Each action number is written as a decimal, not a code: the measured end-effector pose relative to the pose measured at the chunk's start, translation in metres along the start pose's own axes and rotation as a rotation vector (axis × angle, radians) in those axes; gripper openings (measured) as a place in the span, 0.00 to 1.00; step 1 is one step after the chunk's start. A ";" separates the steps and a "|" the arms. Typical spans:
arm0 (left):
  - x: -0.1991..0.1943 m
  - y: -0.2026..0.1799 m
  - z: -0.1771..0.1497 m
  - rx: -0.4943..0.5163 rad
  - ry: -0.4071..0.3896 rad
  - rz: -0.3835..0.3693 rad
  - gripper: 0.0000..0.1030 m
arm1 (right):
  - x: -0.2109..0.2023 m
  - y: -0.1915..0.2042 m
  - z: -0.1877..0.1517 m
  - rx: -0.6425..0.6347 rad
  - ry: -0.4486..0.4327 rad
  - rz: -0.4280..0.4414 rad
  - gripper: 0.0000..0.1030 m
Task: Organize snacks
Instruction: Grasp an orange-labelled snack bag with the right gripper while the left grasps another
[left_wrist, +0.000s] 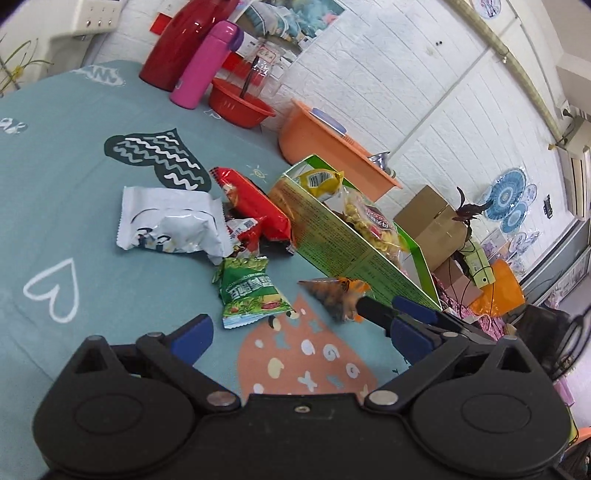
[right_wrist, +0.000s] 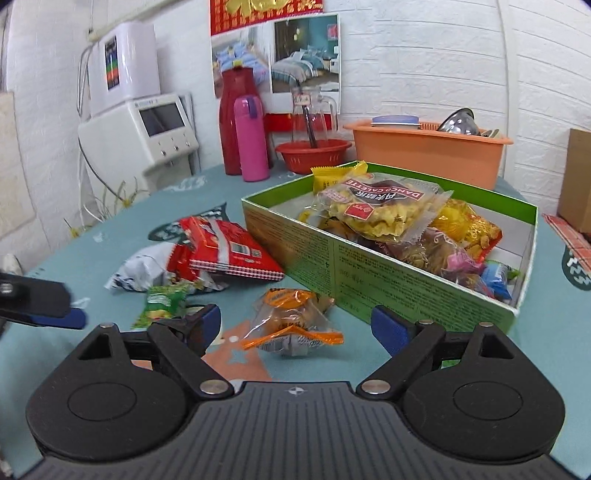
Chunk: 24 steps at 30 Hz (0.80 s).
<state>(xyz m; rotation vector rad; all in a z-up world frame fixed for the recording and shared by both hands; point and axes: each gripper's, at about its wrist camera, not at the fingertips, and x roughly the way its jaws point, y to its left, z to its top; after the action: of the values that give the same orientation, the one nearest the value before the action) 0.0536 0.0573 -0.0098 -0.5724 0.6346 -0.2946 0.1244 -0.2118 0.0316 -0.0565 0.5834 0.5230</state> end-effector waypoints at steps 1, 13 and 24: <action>-0.001 0.001 0.000 -0.003 -0.001 -0.006 1.00 | 0.006 0.000 0.000 -0.007 0.004 -0.006 1.00; 0.034 -0.017 -0.018 0.045 0.138 -0.153 1.00 | -0.022 0.026 -0.030 -0.065 0.093 0.155 0.86; 0.052 -0.023 -0.035 0.036 0.216 -0.171 0.72 | -0.056 0.051 -0.053 -0.113 0.080 0.182 0.99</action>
<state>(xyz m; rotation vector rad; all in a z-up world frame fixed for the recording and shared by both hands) 0.0699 0.0024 -0.0440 -0.5655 0.7884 -0.5321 0.0330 -0.2034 0.0221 -0.1331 0.6402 0.7329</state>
